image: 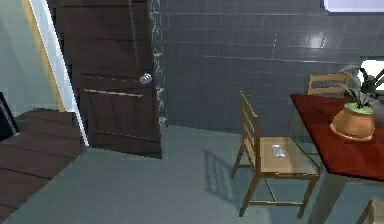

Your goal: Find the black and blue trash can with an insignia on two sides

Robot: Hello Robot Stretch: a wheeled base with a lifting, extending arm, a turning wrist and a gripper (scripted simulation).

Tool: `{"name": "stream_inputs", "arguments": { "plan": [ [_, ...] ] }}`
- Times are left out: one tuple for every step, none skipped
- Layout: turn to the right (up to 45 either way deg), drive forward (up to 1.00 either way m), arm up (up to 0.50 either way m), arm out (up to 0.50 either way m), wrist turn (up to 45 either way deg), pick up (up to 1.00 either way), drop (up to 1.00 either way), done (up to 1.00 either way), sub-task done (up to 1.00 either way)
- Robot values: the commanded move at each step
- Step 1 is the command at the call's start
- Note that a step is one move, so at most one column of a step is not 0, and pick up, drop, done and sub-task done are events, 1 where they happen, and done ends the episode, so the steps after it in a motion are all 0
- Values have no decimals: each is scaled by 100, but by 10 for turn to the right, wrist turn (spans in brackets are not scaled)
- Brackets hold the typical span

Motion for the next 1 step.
{"name": "stream_inputs", "arguments": {
  "plan": [
    [-450,0,0,0,0,0,0,0,0]
  ]
}}
